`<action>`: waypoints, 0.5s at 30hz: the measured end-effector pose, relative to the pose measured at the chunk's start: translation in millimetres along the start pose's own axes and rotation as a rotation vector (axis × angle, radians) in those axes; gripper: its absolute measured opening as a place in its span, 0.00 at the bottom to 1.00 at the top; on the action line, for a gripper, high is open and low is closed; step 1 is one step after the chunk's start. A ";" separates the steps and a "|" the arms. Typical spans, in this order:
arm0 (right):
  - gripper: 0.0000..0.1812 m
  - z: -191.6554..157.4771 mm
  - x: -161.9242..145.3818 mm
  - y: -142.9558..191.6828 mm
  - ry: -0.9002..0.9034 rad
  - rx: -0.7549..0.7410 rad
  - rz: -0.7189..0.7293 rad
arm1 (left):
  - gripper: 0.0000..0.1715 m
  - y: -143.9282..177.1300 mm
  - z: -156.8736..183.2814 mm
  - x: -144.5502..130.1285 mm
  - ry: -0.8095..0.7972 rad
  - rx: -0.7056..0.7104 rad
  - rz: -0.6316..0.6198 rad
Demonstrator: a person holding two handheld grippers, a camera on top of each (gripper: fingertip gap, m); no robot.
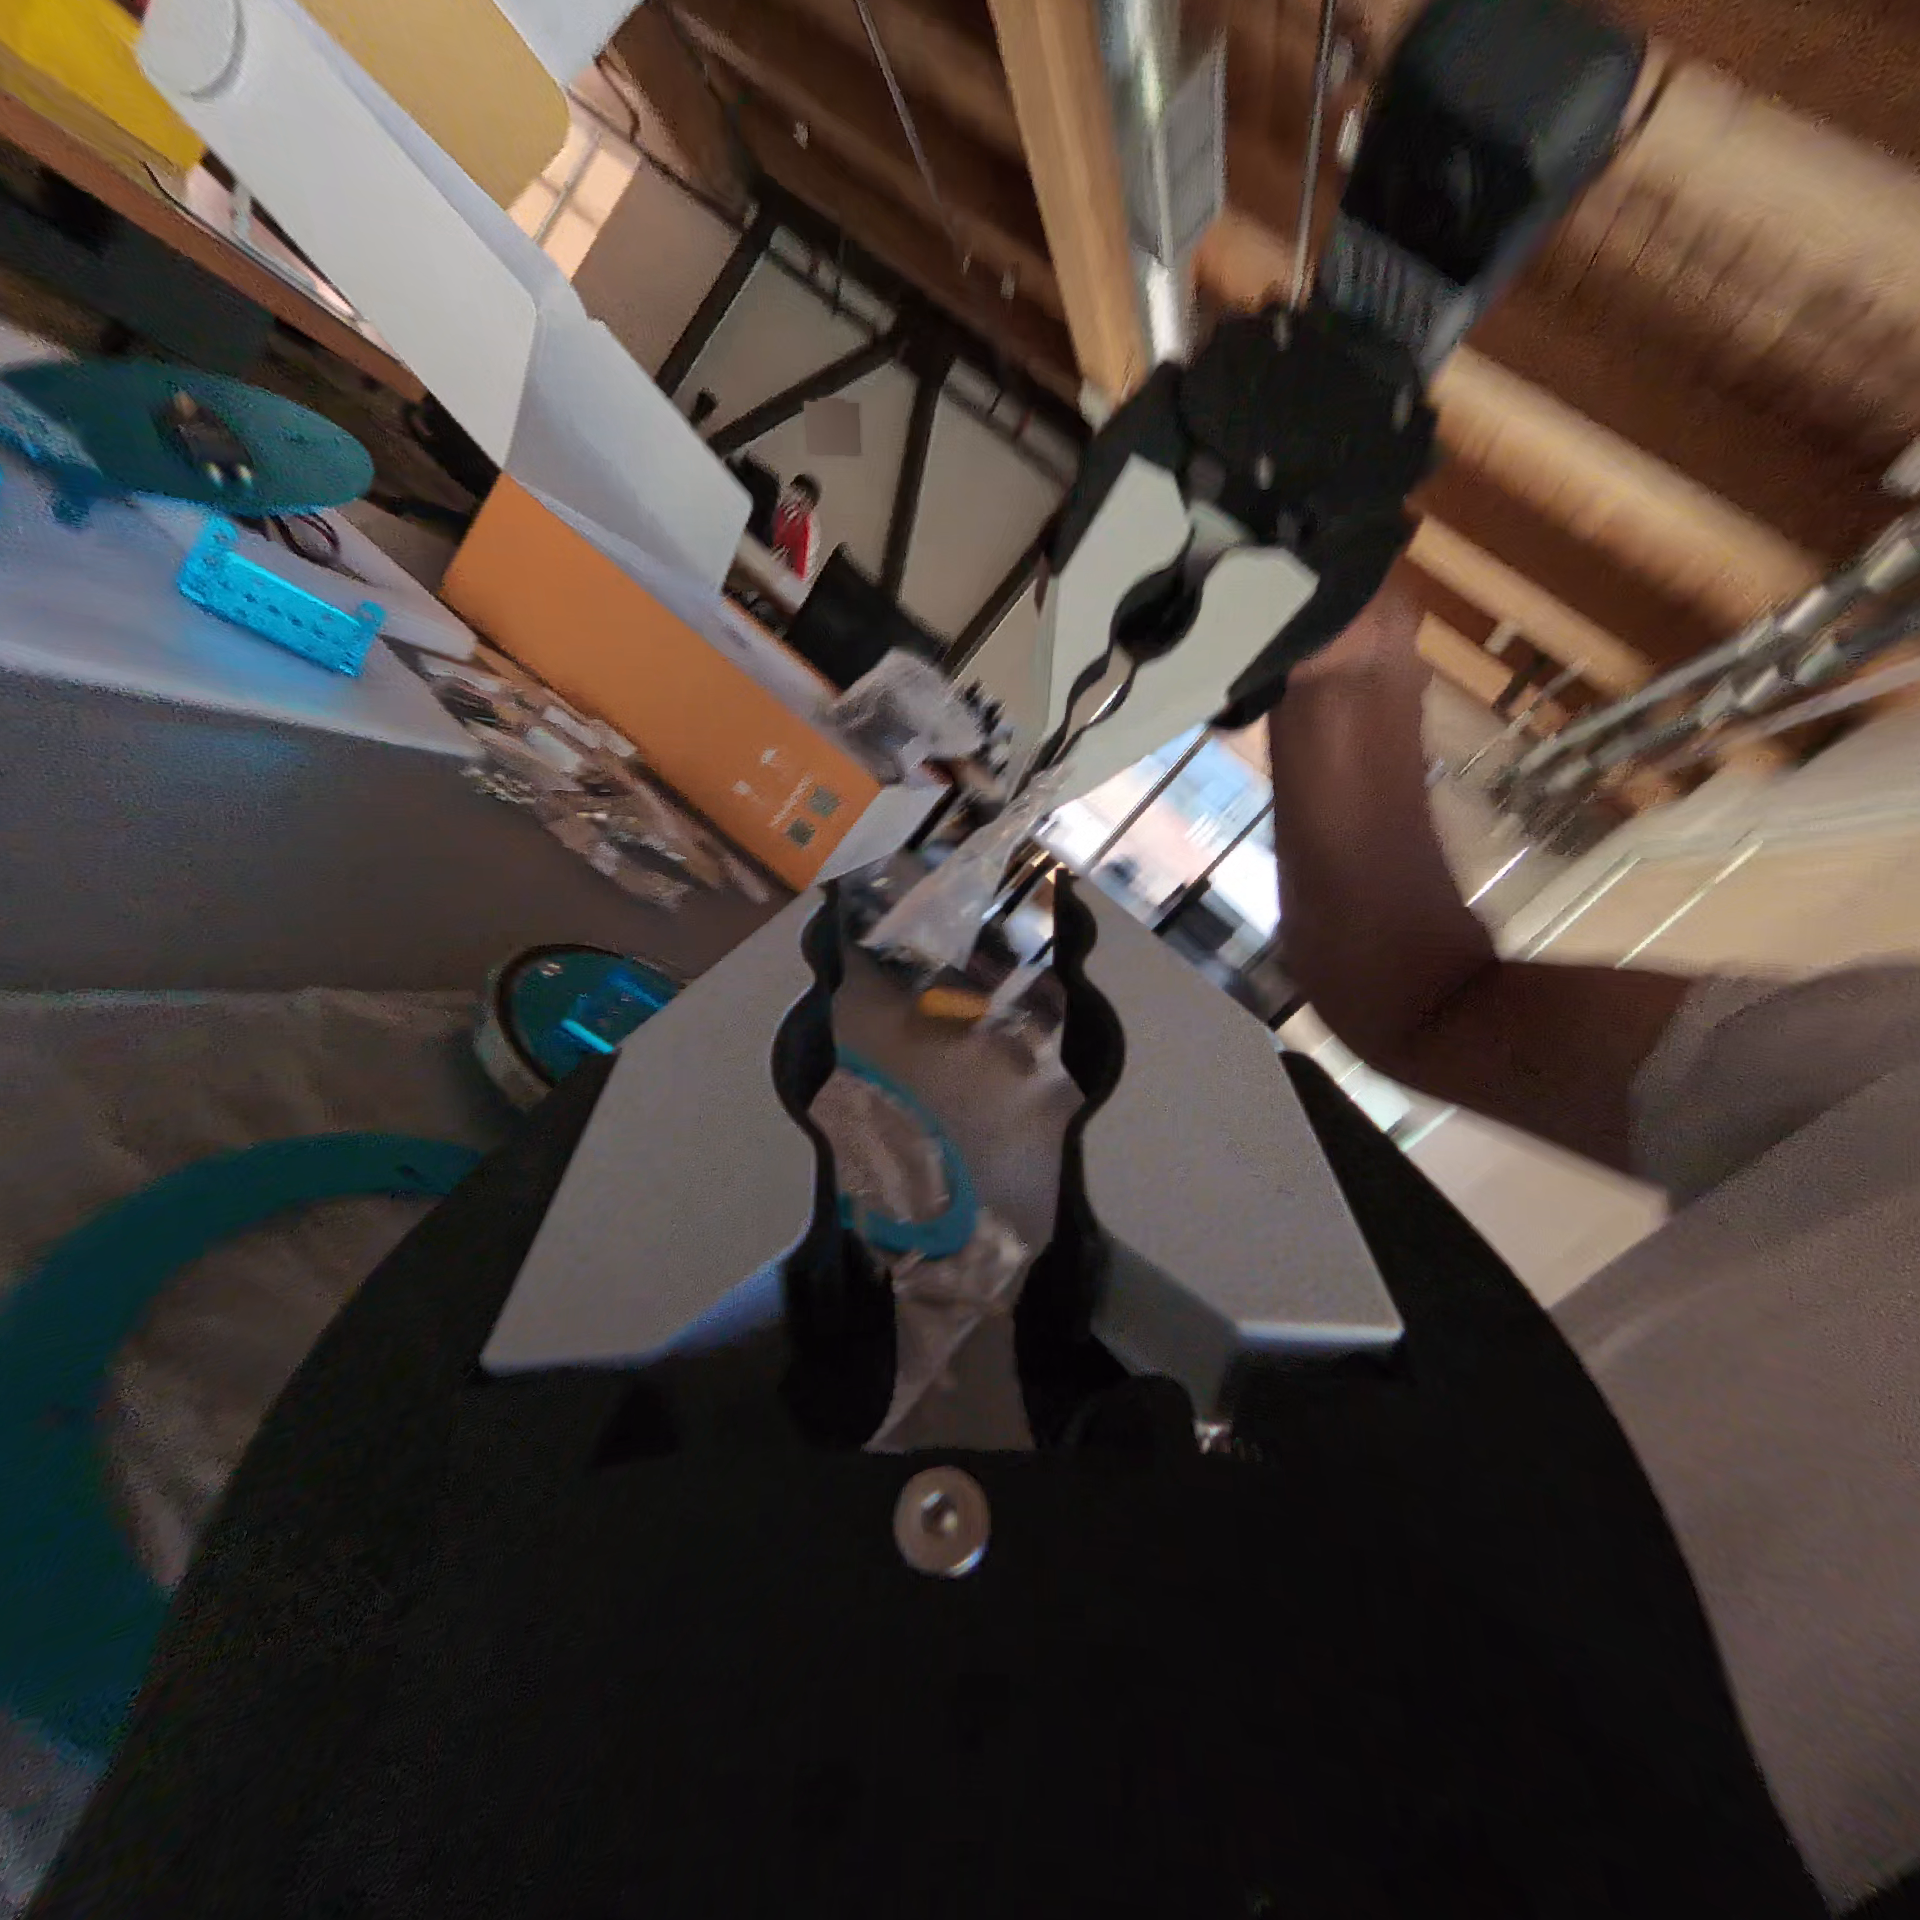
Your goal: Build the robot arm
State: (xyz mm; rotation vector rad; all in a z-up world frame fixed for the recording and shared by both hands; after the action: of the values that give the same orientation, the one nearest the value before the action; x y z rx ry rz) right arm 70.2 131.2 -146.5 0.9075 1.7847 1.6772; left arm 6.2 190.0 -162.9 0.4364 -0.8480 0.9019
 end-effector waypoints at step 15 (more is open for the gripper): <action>0.00 -24.2 6.7 -13.6 0.112 0.192 -0.318 | 0.00 -45.7 29.7 -20.3 -0.443 0.003 -0.328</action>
State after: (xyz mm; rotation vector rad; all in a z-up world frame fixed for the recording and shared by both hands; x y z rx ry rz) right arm 45.9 120.7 -157.3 0.5763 2.0686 1.3963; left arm 23.5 134.5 -160.6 0.7710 -1.1370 0.5066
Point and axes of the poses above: each gripper's, where its closed fingertips meet, y back along the fingers, x out of its top, z = x × y across the jaws, the point moved 1 cm from there along y, back along the fingers, and after that the axes turned 12 degrees about -z, right-handed, at the moved point
